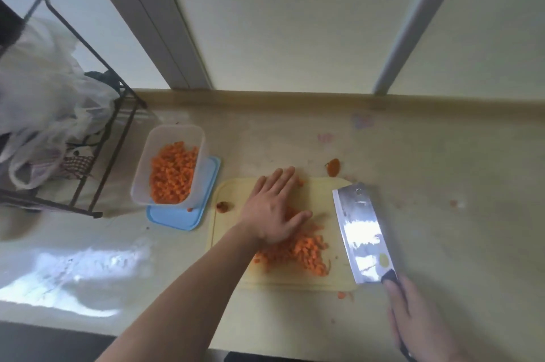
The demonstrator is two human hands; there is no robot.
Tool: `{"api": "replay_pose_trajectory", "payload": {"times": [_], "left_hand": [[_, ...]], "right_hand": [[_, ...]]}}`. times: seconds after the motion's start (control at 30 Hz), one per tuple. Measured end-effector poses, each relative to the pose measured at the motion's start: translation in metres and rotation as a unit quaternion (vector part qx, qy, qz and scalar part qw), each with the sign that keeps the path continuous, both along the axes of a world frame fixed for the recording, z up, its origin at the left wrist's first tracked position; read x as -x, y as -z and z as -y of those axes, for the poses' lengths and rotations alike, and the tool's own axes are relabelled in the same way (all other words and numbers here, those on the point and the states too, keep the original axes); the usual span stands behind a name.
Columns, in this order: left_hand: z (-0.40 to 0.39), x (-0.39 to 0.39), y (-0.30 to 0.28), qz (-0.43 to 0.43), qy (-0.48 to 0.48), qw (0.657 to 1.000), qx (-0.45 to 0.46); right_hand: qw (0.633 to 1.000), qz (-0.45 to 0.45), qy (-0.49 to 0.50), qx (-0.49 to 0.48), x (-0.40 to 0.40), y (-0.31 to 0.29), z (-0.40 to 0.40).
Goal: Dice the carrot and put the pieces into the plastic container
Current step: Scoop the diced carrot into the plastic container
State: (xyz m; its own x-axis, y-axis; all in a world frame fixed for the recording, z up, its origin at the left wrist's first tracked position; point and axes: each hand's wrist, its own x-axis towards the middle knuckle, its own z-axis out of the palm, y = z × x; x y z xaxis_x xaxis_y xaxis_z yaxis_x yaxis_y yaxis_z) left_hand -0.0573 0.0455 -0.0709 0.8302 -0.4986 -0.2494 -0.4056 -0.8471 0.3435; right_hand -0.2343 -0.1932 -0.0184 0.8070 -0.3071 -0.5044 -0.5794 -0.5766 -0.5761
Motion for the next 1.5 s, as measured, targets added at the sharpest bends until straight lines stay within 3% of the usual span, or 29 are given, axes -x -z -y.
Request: {"api": "replay_pose_trajectory", "payload": {"times": [0.27, 0.4, 0.67, 0.97, 1.17, 1.33, 1.5], "left_hand": [[-0.012, 0.014, 0.015, 0.042, 0.047, 0.992, 0.111], [-0.012, 0.032, 0.020, 0.071, 0.008, 0.985, 0.157], [0.005, 0.062, 0.019, 0.136, -0.041, 0.984, 0.112], [0.015, 0.064, 0.023, 0.130, -0.061, 0.988, 0.053], [0.018, 0.063, 0.026, 0.145, -0.078, 0.984, 0.072], [0.022, 0.063, 0.026, 0.156, -0.089, 0.980, 0.091], [0.033, 0.064, 0.023, 0.167, -0.099, 0.975, 0.109]], "right_hand": [[0.997, -0.029, -0.046, -0.056, -0.002, -0.001, -0.007], [0.997, -0.032, -0.040, -0.065, -0.006, 0.008, -0.013], [0.997, -0.043, -0.039, -0.054, -0.006, 0.022, -0.032], [0.996, -0.013, -0.088, -0.030, -0.017, 0.043, -0.080], [0.991, 0.033, -0.103, -0.082, -0.027, 0.040, -0.082], [0.979, 0.006, -0.115, -0.168, -0.034, 0.027, -0.069], [0.976, 0.001, -0.114, -0.183, -0.034, 0.023, -0.055]]}}
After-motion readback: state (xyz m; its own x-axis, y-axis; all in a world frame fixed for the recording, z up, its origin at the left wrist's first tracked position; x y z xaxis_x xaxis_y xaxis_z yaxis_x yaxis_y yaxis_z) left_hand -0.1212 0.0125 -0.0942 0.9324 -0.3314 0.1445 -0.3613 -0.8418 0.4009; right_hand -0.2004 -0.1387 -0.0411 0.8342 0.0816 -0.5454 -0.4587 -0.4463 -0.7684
